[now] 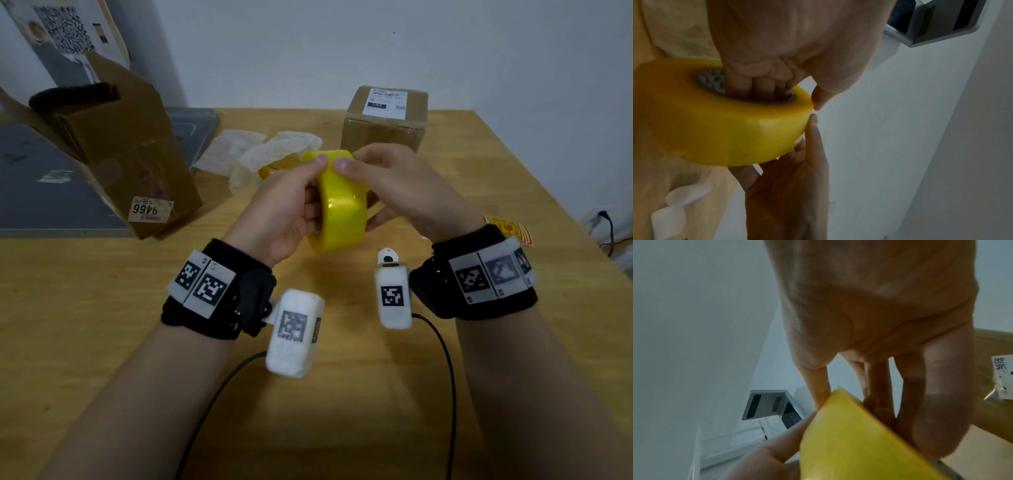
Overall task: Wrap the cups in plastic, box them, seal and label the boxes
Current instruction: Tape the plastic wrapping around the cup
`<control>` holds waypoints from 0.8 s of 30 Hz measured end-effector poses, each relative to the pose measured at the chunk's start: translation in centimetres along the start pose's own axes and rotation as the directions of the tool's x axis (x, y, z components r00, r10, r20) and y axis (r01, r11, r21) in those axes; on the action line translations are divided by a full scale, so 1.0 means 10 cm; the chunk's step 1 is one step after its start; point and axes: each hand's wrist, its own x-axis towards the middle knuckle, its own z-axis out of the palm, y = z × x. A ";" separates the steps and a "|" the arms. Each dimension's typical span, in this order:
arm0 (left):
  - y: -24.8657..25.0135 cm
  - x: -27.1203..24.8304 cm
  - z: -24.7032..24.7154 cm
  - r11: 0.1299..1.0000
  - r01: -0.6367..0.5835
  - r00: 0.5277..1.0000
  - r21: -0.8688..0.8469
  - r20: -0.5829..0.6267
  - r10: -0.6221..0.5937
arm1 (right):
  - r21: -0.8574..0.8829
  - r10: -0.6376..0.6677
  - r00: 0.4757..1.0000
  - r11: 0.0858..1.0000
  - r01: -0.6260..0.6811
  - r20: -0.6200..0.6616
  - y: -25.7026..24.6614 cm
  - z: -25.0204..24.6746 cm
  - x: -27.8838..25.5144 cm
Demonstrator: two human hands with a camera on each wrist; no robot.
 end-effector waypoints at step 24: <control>-0.33 -0.71 -0.45 0.925 0.062 0.984 0.374 -0.176 0.006 | -0.089 0.026 0.981 0.996 -0.009 0.193 0.21 0.28 -0.52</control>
